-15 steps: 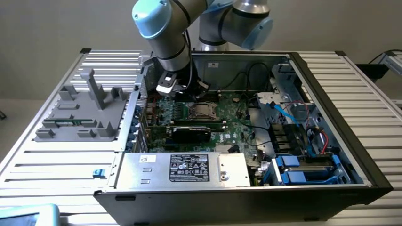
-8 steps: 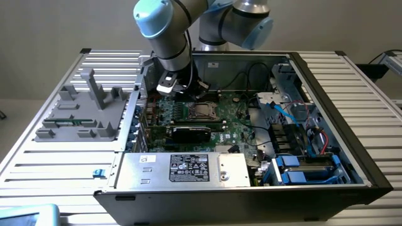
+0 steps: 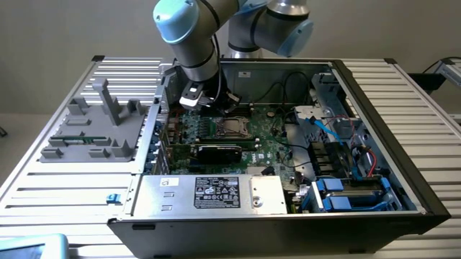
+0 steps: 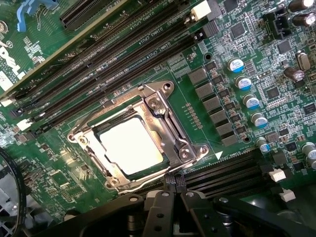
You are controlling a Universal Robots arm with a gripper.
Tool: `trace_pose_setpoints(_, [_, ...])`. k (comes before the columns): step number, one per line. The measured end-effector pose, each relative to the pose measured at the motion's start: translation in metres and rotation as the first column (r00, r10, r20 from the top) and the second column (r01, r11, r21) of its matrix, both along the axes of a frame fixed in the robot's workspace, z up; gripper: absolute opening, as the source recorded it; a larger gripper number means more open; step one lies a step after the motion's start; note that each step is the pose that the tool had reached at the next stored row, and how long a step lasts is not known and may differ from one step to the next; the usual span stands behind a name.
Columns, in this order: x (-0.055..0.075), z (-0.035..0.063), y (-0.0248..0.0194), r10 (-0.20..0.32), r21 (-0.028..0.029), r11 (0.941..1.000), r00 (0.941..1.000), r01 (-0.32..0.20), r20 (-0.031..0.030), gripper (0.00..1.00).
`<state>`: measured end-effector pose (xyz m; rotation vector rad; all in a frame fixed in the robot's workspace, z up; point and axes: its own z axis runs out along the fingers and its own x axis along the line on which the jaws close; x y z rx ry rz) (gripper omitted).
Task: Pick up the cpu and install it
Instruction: 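Install the first cpu locking lever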
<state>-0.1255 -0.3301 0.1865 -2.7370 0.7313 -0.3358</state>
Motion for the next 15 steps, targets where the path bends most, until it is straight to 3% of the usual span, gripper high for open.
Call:
trace_pose_setpoints(4, [0.0002, -0.0001, 0.0001, 0.0, 0.0002, 1.0, 1.0, 0.0, -0.0074, 0.11])
trace_pose_setpoints(15, [0.0014, 0.0013, 0.0006, 0.0, 0.0005, 1.0, 0.9999, 0.0, -0.013, 0.11])
